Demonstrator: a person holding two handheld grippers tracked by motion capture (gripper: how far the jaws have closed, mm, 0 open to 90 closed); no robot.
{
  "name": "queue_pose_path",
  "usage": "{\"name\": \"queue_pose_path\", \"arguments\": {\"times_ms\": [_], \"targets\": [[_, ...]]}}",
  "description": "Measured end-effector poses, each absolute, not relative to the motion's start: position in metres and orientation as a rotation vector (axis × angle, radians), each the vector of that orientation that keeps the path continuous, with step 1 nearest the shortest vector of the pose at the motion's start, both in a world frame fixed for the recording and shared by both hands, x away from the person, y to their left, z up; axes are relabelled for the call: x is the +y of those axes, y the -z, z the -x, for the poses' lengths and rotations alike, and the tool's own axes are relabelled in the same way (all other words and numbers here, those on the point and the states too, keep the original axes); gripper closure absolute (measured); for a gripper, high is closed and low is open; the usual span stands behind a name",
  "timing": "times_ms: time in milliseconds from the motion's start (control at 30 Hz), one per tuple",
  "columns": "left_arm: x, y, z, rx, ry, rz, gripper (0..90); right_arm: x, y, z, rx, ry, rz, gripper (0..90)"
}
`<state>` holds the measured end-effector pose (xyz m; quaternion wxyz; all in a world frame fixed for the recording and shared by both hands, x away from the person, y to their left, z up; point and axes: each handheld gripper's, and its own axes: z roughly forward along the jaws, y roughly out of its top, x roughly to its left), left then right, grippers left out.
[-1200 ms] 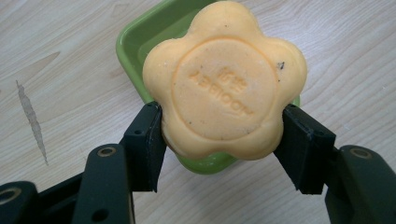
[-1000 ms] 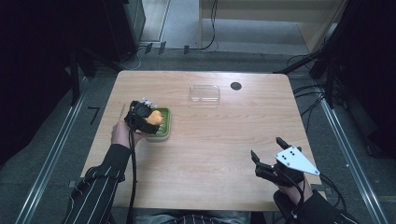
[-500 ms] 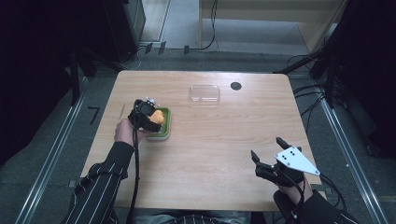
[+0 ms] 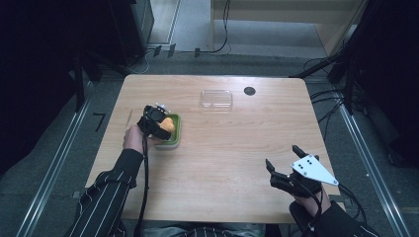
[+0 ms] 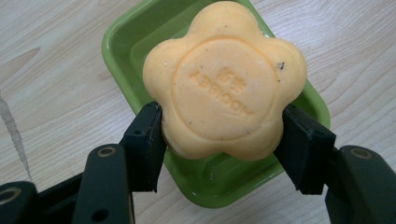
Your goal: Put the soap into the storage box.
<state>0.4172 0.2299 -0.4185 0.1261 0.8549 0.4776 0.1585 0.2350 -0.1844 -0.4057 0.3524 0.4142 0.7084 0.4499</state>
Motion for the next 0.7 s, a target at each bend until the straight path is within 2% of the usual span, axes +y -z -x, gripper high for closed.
{"name": "queue_pose_path", "arguments": {"times_ms": [700], "targets": [[0.2241, 0.4256, -0.4215, 1.393, -0.480, -2.534, 39.4, -0.1845, 0.4056, -0.2347, 1.832, -1.165, -1.073, 13.4]]}}
